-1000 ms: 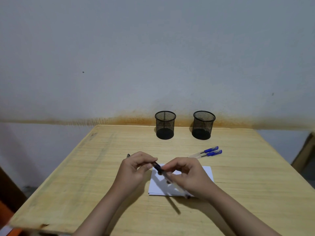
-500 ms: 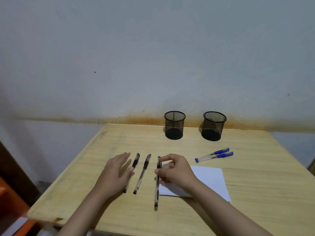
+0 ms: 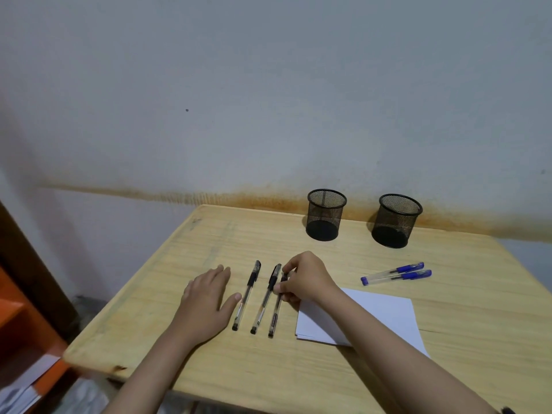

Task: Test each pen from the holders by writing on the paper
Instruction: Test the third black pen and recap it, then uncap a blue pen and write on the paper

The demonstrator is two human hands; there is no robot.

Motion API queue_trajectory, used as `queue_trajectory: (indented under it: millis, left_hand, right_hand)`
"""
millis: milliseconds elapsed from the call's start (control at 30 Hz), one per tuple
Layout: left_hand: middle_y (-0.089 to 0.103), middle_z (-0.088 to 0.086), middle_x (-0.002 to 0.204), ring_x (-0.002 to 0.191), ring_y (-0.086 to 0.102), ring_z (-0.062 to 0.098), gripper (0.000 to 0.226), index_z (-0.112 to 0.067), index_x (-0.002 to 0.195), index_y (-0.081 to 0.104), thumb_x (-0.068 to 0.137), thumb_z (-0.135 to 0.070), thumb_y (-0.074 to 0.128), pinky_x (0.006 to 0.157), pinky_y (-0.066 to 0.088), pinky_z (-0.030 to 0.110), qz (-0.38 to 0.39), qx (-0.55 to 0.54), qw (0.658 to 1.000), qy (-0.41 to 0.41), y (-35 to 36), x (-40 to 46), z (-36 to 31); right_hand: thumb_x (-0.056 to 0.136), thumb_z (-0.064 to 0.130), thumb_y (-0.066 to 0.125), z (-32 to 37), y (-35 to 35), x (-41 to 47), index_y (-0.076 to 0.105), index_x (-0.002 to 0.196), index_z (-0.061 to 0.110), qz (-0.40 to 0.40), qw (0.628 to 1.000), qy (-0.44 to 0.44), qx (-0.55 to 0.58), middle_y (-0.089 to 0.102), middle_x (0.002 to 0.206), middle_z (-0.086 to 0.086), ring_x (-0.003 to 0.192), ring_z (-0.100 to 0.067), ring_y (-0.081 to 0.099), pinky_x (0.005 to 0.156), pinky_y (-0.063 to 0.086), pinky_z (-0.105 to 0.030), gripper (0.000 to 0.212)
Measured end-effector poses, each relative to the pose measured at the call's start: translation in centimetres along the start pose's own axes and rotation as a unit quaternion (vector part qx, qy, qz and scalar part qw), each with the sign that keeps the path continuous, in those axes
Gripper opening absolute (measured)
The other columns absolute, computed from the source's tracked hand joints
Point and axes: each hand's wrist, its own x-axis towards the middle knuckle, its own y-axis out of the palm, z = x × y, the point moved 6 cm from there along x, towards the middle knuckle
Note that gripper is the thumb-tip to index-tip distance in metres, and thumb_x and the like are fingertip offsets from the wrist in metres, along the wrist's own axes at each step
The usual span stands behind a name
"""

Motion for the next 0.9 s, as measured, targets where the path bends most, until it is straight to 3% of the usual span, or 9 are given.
queue_trajectory:
  millis: [167,233,333,467,567,633,733,900]
  left_hand:
    - [0.026,-0.003,0.154,0.141,0.021,0.018,0.086,-0.024,0.143,0.028,0.072,-0.07,0.014,0.116,0.017,0.045,0.001,0.001,1.0,0.001,0.1,0.1,0.2]
    - [0.026,-0.004,0.154,0.141,0.021,0.018,0.083,-0.024,0.144,0.027,0.074,-0.069,0.017,0.117,0.017,0.044,0.003,0.001,1.0,0.002,0.1,0.0,0.1]
    - [0.027,-0.003,0.153,0.141,0.022,0.018,0.074,-0.022,0.144,0.024,0.082,-0.06,0.026,0.116,0.017,0.044,0.004,-0.005,1.0,0.001,0.1,-0.1,0.1]
    - [0.028,-0.001,0.153,0.141,0.022,0.019,0.07,-0.02,0.144,0.024,0.086,-0.059,0.028,0.117,0.017,0.044,0.004,-0.006,1.0,0.005,0.0,-0.3,-0.1]
    - [0.022,-0.001,0.156,0.143,0.017,0.017,0.07,-0.019,0.144,0.027,0.087,-0.06,0.026,0.117,0.012,0.042,0.007,0.008,1.0,-0.002,0.0,-0.2,-0.2]
    - [0.02,-0.002,0.156,0.144,0.015,0.016,0.06,-0.019,0.143,0.03,0.093,-0.052,0.034,0.118,0.012,0.041,0.002,0.013,1.0,-0.004,0.0,-0.1,-0.2]
    - [0.021,-0.003,0.156,0.143,0.016,0.016,0.057,-0.019,0.142,0.032,0.093,-0.047,0.038,0.118,0.012,0.042,-0.004,0.008,1.0,-0.004,-0.1,-0.2,-0.4]
    - [0.024,-0.002,0.155,0.142,0.02,0.017,0.064,-0.018,0.141,0.035,0.089,-0.055,0.031,0.116,0.015,0.043,-0.007,0.006,1.0,-0.004,-0.3,-0.4,-0.5]
  right_hand:
    - [0.07,0.005,0.082,0.2,-0.2,0.1,0.062,0.102,-0.014,-0.02,0.998,-0.021,-0.048,0.072,0.078,-0.025,0.054,-0.022,0.066,0.062,0.06,-0.041,0.042]
    - [0.069,0.011,0.084,0.4,-0.5,-0.1,0.065,0.1,-0.009,-0.031,0.997,-0.03,-0.056,0.072,0.076,-0.02,0.057,-0.02,0.065,0.064,0.059,-0.038,0.041]
    - [0.071,0.017,0.083,0.1,-1.8,-0.6,0.064,0.105,0.003,-0.057,0.998,-0.037,-0.013,0.067,0.065,-0.007,0.051,-0.015,0.063,0.053,0.054,-0.025,0.042]
    - [0.072,0.016,0.081,-1.7,-5.8,-1.2,0.069,0.102,0.004,-0.123,0.99,-0.059,0.034,0.062,0.059,-0.002,0.049,-0.012,0.061,0.065,0.058,-0.035,0.035]
    - [0.075,0.01,0.079,-4.0,-10.2,-1.6,0.073,0.095,0.005,-0.179,0.982,-0.052,0.035,0.059,0.059,0.002,0.047,-0.002,0.053,0.051,0.048,-0.014,0.022]
    - [0.075,0.009,0.078,-5.7,-13.0,-2.1,0.074,0.091,0.006,-0.208,0.977,-0.049,0.006,0.059,0.059,0.001,0.052,-0.004,0.053,0.05,0.043,-0.011,0.016]
    - [0.076,0.009,0.076,-8.3,-16.3,-2.6,0.076,0.089,0.008,-0.237,0.968,-0.037,-0.071,0.065,0.068,-0.002,0.063,-0.014,0.057,0.057,0.042,-0.02,0.013]
    - [0.078,0.009,0.074,-11.0,-17.2,-2.5,0.078,0.087,0.013,-0.176,0.963,-0.026,-0.201,0.064,0.075,0.008,0.073,-0.01,0.057,0.059,0.041,-0.018,0.01]
